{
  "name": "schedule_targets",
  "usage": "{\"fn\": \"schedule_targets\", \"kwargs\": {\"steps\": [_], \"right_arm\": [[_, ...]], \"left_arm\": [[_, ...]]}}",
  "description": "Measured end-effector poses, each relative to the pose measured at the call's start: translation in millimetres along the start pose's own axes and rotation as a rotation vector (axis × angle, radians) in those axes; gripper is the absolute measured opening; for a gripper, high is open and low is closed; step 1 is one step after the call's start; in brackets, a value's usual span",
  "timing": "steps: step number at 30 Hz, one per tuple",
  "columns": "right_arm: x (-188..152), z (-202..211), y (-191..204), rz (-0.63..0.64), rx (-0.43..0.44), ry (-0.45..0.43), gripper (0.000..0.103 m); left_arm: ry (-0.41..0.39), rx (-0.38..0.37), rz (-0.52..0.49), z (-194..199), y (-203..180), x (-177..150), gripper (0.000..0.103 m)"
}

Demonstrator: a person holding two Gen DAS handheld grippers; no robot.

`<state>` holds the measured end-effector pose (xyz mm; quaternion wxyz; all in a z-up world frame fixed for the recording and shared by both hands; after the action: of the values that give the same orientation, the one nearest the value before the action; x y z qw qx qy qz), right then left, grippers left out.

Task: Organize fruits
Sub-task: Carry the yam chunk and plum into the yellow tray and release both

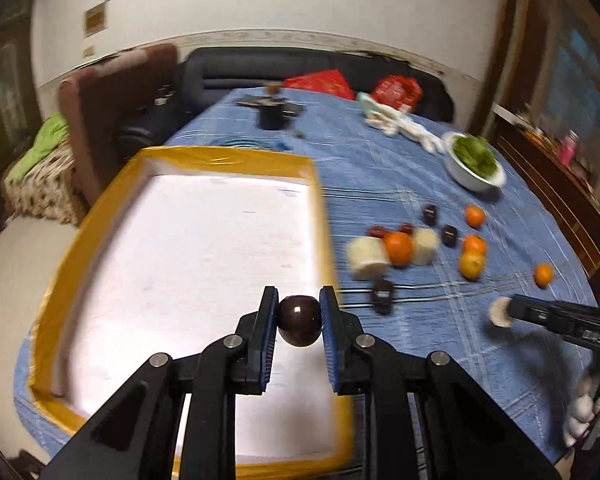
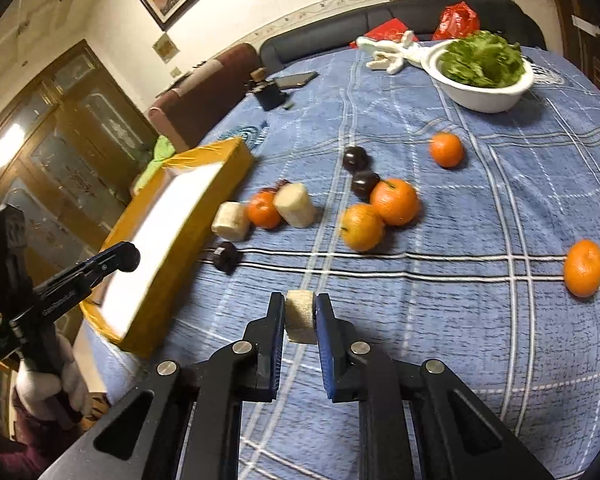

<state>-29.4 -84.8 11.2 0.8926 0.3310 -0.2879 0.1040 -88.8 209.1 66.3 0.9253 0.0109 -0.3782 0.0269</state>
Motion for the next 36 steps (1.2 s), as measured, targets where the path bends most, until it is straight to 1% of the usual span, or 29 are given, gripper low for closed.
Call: {"fn": "schedule_targets", "kwargs": {"steps": [3, 7, 11, 14, 15, 16, 17, 18, 19, 21, 23, 24, 25, 26, 27, 28, 31, 36], "right_arm": [[4.8, -6.3, 20.0, 0.013, 0.059, 0.015, 0.018], [11.0, -26.8, 57.6, 0.055, 0.140, 0.054, 0.018], [13.7, -60.9, 105.1, 0.109, 0.228, 0.117, 0.018], [10.0, -89.8, 135.8, 0.164, 0.245, 0.162, 0.018], [7.7, -101.5, 144.9, 0.180, 0.247, 0.180, 0.018], [5.9, -109.2, 150.3, 0.189, 0.246, 0.192, 0.018], [3.2, -119.3, 156.7, 0.203, 0.243, 0.209, 0.018], [1.5, -126.2, 162.5, 0.217, 0.239, 0.219, 0.019], [-0.6, -133.6, 167.2, 0.232, 0.230, 0.227, 0.019], [-3.8, -143.1, 175.4, 0.260, 0.211, 0.230, 0.019], [-6.8, -145.9, 181.1, 0.269, 0.216, 0.234, 0.022], [-7.8, -142.5, 181.2, 0.270, 0.222, 0.229, 0.028], [-7.4, -139.6, 181.3, 0.274, 0.222, 0.218, 0.037], [-5.2, -133.9, 180.2, 0.278, 0.218, 0.200, 0.041], [-2.8, -127.8, 177.3, 0.276, 0.213, 0.183, 0.049], [-0.4, -121.3, 172.1, 0.269, 0.207, 0.162, 0.053], [9.6, -97.6, 143.9, 0.222, 0.180, 0.105, 0.054], [17.0, -50.4, 70.9, 0.095, 0.064, 0.007, 0.055]], "left_arm": [[0.018, 0.039, 0.059, -6.1, 27.8, -5.6, 0.020], [0.057, 0.080, 0.133, -16.3, 58.2, -15.7, 0.020], [0.064, 0.097, 0.185, -15.8, 81.4, -23.1, 0.021], [0.056, 0.102, 0.218, -9.9, 94.3, -25.6, 0.023], [0.055, 0.095, 0.226, -8.3, 97.1, -26.0, 0.026], [0.053, 0.086, 0.236, -6.3, 99.7, -26.5, 0.039], [0.049, 0.083, 0.246, -3.7, 102.5, -26.7, 0.048], [0.036, 0.089, 0.255, 0.5, 105.8, -27.1, 0.062], [0.025, 0.096, 0.261, 4.2, 106.7, -26.8, 0.066], [0.013, 0.099, 0.268, 10.2, 109.1, -25.3, 0.067], [0.009, 0.095, 0.279, 14.1, 110.5, -23.7, 0.070], [0.003, 0.092, 0.284, 16.1, 110.7, -22.3, 0.070], [-0.002, 0.090, 0.284, 17.4, 109.7, -21.0, 0.071], [-0.007, 0.087, 0.280, 19.0, 106.7, -19.3, 0.071], [-0.009, 0.083, 0.279, 19.4, 104.7, -18.4, 0.072], [-0.010, 0.077, 0.274, 19.2, 101.1, -16.6, 0.074], [-0.015, 0.059, 0.237, 20.3, 85.1, -13.9, 0.076], [-0.008, 0.007, 0.145, 14.0, 48.7, -9.4, 0.077]]}}
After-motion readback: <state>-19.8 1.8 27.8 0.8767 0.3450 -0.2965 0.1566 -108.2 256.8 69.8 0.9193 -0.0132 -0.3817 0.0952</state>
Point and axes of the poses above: each gripper's, at about its wrist camera, not at the fingertips, and z roughly against the way its jaws point, y to its left, x to its top, the point moved 1 cm from there along -z, roughly the way its jaws point, and after that the axes turned 8 degrees about x, right-handed, at the moved point
